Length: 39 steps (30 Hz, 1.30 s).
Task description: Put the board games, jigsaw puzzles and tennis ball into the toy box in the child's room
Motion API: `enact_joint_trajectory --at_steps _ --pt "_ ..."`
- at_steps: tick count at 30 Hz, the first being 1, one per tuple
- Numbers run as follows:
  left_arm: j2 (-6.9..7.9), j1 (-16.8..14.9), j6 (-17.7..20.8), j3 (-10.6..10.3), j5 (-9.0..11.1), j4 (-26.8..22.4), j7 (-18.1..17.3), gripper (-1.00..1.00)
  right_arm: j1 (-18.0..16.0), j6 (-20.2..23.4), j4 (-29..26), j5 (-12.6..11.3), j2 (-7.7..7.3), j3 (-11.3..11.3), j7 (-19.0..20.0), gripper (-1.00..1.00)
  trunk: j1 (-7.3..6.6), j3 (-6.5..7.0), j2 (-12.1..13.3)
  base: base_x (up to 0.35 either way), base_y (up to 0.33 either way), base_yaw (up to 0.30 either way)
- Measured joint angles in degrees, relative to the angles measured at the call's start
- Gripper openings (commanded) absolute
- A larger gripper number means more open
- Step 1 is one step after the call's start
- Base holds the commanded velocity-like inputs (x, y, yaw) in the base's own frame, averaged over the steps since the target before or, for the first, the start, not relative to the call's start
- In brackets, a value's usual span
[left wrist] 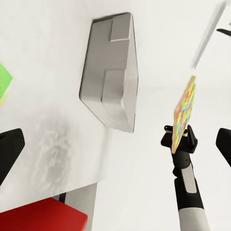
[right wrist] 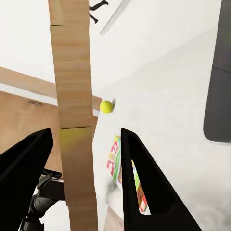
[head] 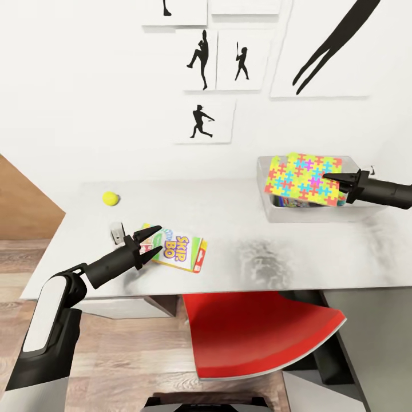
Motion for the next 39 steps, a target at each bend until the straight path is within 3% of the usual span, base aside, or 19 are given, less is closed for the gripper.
enact_joint_trajectory --at_steps 39 --pt "-0.12 0.0 -0.1 -0.1 0.0 0.0 0.2 1.00 1.1 0.0 -0.2 0.1 -0.18 -0.5 0.1 -1.00 0.00 0.02 0.0 0.000 -0.052 0.004"
